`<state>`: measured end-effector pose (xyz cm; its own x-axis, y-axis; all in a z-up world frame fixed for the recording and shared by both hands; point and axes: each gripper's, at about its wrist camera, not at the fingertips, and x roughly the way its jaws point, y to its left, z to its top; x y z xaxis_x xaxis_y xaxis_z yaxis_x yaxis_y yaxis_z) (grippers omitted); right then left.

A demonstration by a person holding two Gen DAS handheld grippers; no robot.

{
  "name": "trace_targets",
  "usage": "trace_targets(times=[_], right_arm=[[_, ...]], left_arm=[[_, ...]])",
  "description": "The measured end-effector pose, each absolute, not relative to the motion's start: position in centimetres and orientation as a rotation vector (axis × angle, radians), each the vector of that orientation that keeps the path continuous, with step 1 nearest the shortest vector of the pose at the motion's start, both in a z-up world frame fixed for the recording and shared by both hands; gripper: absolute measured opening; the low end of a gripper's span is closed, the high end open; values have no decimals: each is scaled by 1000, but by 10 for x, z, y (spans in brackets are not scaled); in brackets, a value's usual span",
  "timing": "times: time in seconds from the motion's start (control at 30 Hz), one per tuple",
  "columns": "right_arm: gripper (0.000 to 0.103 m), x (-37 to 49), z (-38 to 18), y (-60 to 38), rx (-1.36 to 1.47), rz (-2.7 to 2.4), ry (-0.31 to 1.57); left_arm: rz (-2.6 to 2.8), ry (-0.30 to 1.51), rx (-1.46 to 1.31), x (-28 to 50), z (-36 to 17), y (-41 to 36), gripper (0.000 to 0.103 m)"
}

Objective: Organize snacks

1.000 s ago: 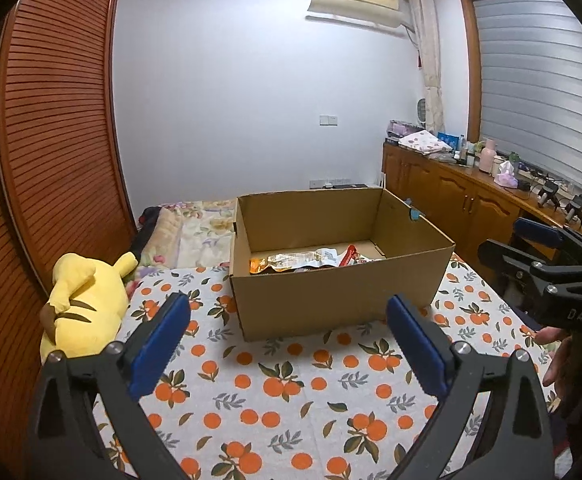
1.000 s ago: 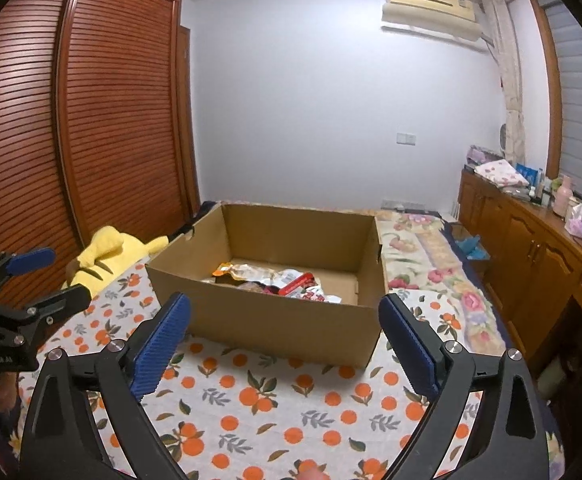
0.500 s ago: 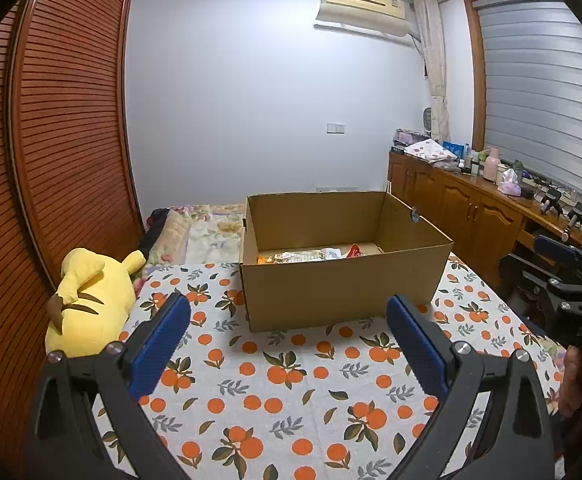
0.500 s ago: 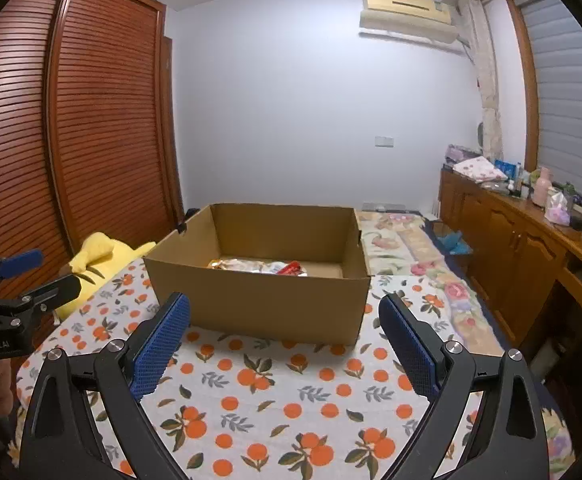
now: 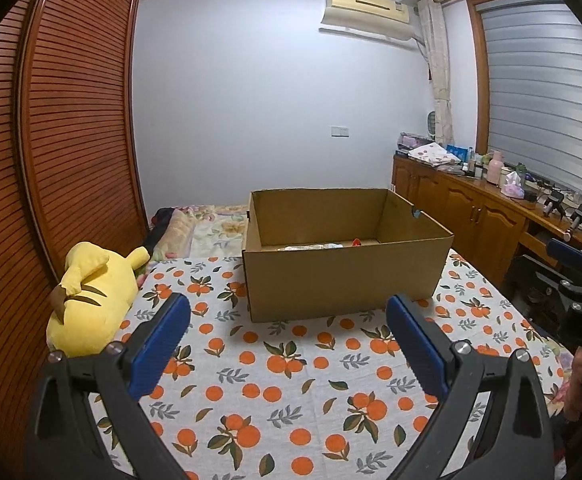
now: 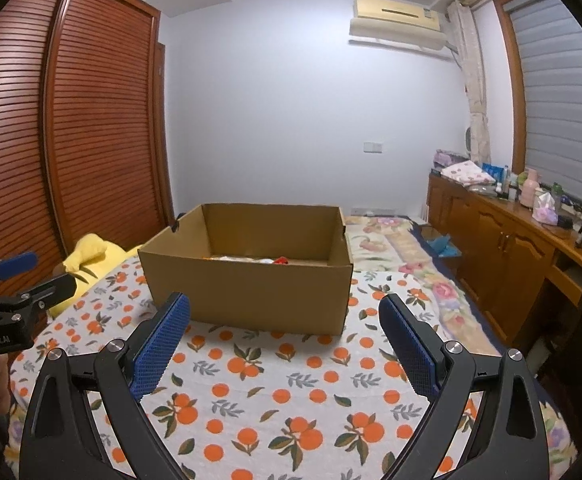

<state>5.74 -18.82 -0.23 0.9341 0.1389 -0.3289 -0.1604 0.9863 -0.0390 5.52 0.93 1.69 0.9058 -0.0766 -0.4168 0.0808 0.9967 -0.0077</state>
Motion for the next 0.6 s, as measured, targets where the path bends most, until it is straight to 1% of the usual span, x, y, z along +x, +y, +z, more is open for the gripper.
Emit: trace_targets(times=[0.6], right_arm=[[97, 63, -14, -193, -58, 153, 349]], left_arm=[[-77, 442, 0, 58, 11, 14, 99]])
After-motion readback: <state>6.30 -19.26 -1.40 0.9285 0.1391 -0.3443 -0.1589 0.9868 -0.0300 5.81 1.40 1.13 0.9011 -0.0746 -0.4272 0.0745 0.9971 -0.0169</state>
